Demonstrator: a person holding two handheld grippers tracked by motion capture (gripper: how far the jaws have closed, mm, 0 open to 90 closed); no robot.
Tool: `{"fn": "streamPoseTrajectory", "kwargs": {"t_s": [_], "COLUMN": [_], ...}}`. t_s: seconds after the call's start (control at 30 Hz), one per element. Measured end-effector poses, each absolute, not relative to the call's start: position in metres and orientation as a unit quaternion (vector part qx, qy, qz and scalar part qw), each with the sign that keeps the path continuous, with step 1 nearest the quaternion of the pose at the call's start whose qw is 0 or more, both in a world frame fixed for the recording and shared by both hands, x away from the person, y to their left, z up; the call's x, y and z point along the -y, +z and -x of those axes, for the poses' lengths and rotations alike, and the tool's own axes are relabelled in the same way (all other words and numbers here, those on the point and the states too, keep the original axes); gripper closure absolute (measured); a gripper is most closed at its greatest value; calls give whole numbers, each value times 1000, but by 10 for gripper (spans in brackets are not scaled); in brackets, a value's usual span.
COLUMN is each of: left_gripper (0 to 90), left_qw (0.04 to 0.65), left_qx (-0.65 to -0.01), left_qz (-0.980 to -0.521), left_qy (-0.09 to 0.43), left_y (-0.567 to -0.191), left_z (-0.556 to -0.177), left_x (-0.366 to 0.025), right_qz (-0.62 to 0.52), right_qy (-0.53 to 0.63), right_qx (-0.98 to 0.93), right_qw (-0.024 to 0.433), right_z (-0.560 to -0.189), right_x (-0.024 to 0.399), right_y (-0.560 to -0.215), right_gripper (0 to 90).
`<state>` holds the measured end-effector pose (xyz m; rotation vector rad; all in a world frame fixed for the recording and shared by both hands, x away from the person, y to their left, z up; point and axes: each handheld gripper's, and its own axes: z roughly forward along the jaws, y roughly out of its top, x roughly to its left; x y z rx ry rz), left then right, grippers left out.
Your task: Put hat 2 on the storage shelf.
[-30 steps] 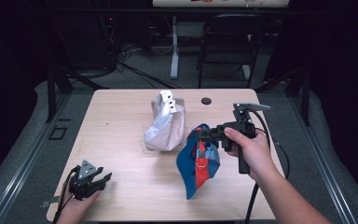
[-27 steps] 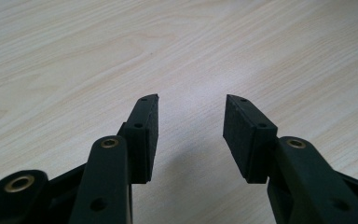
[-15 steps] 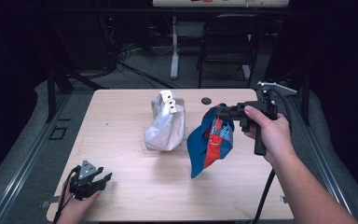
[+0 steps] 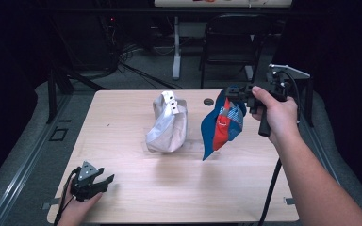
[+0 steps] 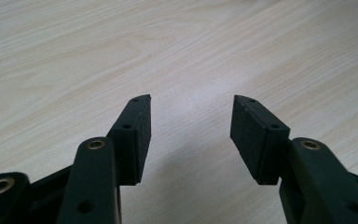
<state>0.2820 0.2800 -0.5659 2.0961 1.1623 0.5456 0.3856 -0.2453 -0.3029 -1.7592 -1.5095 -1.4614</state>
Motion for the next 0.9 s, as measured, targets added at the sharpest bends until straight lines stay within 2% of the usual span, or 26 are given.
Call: {"fn": "streamPoseTrajectory", "kwargs": {"t_s": [0.53, 0.9], "left_gripper": [487, 487], "left_qw": [338, 340], "left_qx": [-451, -452], "left_qz": [-800, -798], "left_qy": [206, 208], "left_y": [-565, -566], "left_z": [-282, -283], "left_x": [-283, -283], "right_qz": [643, 651], "right_qy": [-519, -511], "right_qx": [533, 532], "right_qw": [181, 179], "right_z": [-421, -428], "right_x": [237, 238], "right_y": [-296, -299], "right_gripper": [783, 782]}}
